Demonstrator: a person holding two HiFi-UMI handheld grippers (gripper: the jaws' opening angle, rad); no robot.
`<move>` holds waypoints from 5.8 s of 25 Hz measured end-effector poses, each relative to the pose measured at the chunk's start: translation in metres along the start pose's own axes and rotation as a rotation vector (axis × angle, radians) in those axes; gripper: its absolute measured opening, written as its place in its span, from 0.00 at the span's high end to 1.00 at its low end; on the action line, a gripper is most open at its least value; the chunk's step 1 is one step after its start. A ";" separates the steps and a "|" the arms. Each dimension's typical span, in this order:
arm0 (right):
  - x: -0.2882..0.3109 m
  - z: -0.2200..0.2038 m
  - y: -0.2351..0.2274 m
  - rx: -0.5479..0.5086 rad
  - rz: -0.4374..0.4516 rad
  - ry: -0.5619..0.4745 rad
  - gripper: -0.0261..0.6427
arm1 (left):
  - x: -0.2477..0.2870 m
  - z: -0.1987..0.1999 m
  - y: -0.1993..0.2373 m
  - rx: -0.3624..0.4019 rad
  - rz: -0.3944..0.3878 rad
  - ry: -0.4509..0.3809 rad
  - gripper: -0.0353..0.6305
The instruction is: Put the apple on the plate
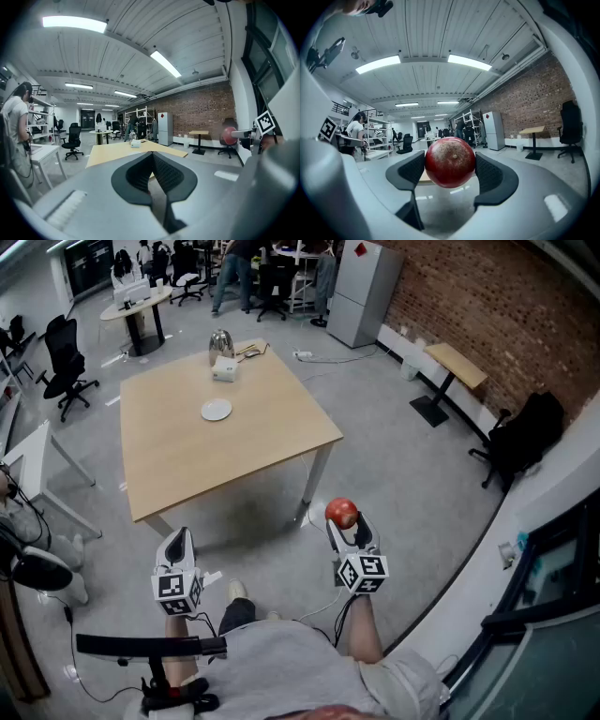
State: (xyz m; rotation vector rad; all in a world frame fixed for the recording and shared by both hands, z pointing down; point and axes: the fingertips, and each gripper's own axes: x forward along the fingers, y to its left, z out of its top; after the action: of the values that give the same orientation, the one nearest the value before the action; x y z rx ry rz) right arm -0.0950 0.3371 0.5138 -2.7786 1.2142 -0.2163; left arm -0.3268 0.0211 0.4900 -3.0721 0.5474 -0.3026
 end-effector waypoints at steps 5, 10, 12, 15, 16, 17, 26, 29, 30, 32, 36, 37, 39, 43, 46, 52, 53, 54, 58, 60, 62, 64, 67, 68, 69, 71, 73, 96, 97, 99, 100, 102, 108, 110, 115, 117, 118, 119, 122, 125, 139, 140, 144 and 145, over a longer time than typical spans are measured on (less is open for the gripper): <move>-0.007 0.001 -0.007 0.000 -0.021 -0.001 0.45 | 0.001 0.004 -0.005 -0.003 -0.011 -0.001 0.92; -0.014 0.008 -0.016 -0.023 -0.039 -0.019 0.45 | 0.012 0.007 -0.018 0.007 -0.041 -0.007 0.92; -0.018 0.012 -0.018 -0.059 -0.047 -0.025 0.45 | 0.016 0.009 -0.024 0.013 -0.057 -0.005 0.92; -0.020 0.012 -0.028 -0.051 -0.070 -0.023 0.45 | 0.023 0.008 -0.035 0.021 -0.082 0.003 0.92; -0.023 0.011 -0.032 -0.037 -0.080 -0.022 0.45 | 0.025 0.007 -0.038 0.023 -0.091 0.006 0.92; -0.026 0.010 -0.035 -0.027 -0.093 -0.021 0.45 | 0.027 0.006 -0.041 0.023 -0.101 0.010 0.92; -0.040 0.007 -0.078 -0.022 -0.223 -0.019 0.45 | 0.087 0.016 -0.078 0.037 -0.226 0.004 0.92; -0.048 0.009 -0.096 -0.019 -0.280 -0.019 0.45 | 0.112 0.020 -0.098 0.046 -0.284 0.006 0.92; -0.049 0.009 -0.102 -0.019 -0.297 -0.020 0.45 | 0.123 0.019 -0.105 0.048 -0.303 0.005 0.92; -0.047 0.011 -0.115 -0.017 -0.328 -0.022 0.45 | 0.145 0.023 -0.117 0.050 -0.337 0.002 0.92; -0.038 0.015 -0.139 -0.017 -0.375 -0.017 0.45 | 0.190 0.028 -0.142 0.062 -0.404 -0.017 0.92; -0.033 0.017 -0.146 -0.019 -0.384 -0.015 0.45 | 0.202 0.031 -0.148 0.062 -0.416 -0.019 0.92; -0.021 0.022 -0.156 -0.017 -0.396 -0.014 0.45 | 0.222 0.040 -0.157 0.049 -0.437 -0.007 0.92; 0.012 0.032 -0.175 -0.007 -0.404 -0.015 0.45 | 0.265 0.049 -0.162 0.034 -0.462 0.005 0.92; 0.046 0.041 -0.191 0.001 -0.394 -0.015 0.45 | 0.299 0.055 -0.162 0.042 -0.457 0.003 0.92; 0.107 0.053 -0.206 -0.011 -0.337 -0.002 0.45 | 0.338 0.068 -0.148 0.020 -0.409 0.004 0.92; 0.116 0.055 -0.208 -0.014 -0.324 0.000 0.45 | 0.343 0.068 -0.144 0.017 -0.395 0.008 0.92; 0.125 0.057 -0.209 -0.017 -0.312 0.001 0.45 | 0.348 0.068 -0.140 0.015 -0.381 0.015 0.92; 0.172 0.060 -0.212 -0.026 -0.266 0.001 0.45 | 0.375 0.070 -0.124 0.019 -0.334 0.020 0.92; 0.196 0.061 -0.210 -0.029 -0.241 0.000 0.45 | 0.388 0.066 -0.112 0.026 -0.311 0.016 0.92; 0.215 0.064 -0.206 -0.034 -0.211 0.002 0.45 | 0.394 0.066 -0.101 0.021 -0.285 0.007 0.92; 0.232 0.066 -0.202 -0.040 -0.180 0.007 0.45 | 0.397 0.072 -0.090 0.005 -0.252 0.006 0.92; 0.259 0.065 -0.195 -0.047 -0.130 0.018 0.45 | 0.401 0.064 -0.071 -0.016 -0.209 0.012 0.92; 0.268 0.065 -0.192 -0.050 -0.112 0.021 0.45 | 0.402 0.061 -0.064 -0.019 -0.193 0.015 0.92; 0.276 0.064 -0.188 -0.052 -0.093 0.024 0.45 | 0.401 0.058 -0.058 -0.022 -0.176 0.019 0.92; 0.293 0.063 -0.181 -0.052 -0.053 0.033 0.45 | 0.397 0.055 -0.045 -0.030 -0.135 0.024 0.92; 0.312 0.063 -0.174 -0.044 -0.011 0.041 0.45 | 0.394 0.055 -0.032 -0.039 -0.091 0.023 0.92; 0.549 0.037 -0.041 -0.076 0.527 0.150 0.45 | 0.391 0.039 0.093 -0.125 0.385 0.100 0.92; 0.556 0.033 -0.037 -0.082 0.544 0.158 0.45 | 0.394 0.037 0.094 -0.125 0.395 0.105 0.92; 0.568 0.027 -0.030 -0.092 0.572 0.175 0.45 | 0.400 0.035 0.097 -0.126 0.413 0.117 0.92; 0.573 0.025 -0.027 -0.091 0.584 0.184 0.45 | 0.401 0.035 0.098 -0.127 0.422 0.124 0.92; 0.584 0.022 -0.020 -0.088 0.608 0.198 0.45 | 0.403 0.035 0.102 -0.130 0.436 0.138 0.92; 0.614 0.006 -0.002 -0.090 0.673 0.229 0.45 | 0.410 0.024 0.116 -0.150 0.484 0.168 0.92; 0.623 0.002 0.004 -0.090 0.692 0.240 0.45 | 0.414 0.021 0.120 -0.161 0.500 0.172 0.92; 0.643 -0.017 0.020 -0.099 0.742 0.274 0.45 | 0.422 0.011 0.128 -0.184 0.527 0.190 0.92; 0.652 -0.025 0.027 -0.107 0.761 0.289 0.45 | 0.423 0.005 0.131 -0.195 0.538 0.202 0.92; 0.657 -0.028 0.031 -0.109 0.771 0.297 0.45 | 0.423 0.002 0.132 -0.202 0.544 0.209 0.92; 0.660 -0.031 0.035 -0.112 0.781 0.304 0.45 | 0.423 -0.001 0.132 -0.210 0.551 0.215 0.92; 0.671 -0.041 0.048 -0.120 0.812 0.322 0.45 | 0.420 -0.010 0.135 -0.233 0.574 0.232 0.92; 0.682 -0.049 0.060 -0.131 0.844 0.340 0.45 | 0.417 -0.015 0.136 -0.253 0.595 0.248 0.92; 0.725 -0.104 0.118 -0.210 0.964 0.406 0.45 | 0.391 -0.036 0.140 -0.304 0.684 0.325 0.92; 0.728 -0.108 0.123 -0.214 0.971 0.409 0.45 | 0.389 -0.037 0.141 -0.305 0.689 0.329 0.92; 0.736 -0.122 0.142 -0.227 1.006 0.419 0.45 | 0.382 -0.038 0.146 -0.307 0.708 0.341 0.92; 0.738 -0.125 0.146 -0.235 1.015 0.423 0.45 | 0.381 -0.039 0.146 -0.308 0.712 0.343 0.92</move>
State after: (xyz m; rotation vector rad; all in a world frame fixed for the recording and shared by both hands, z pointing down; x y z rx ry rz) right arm 0.2738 -0.3091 0.6812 -1.9272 2.6780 -0.5867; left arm -0.0334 -0.2458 0.5936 -2.8229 1.7700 -0.7731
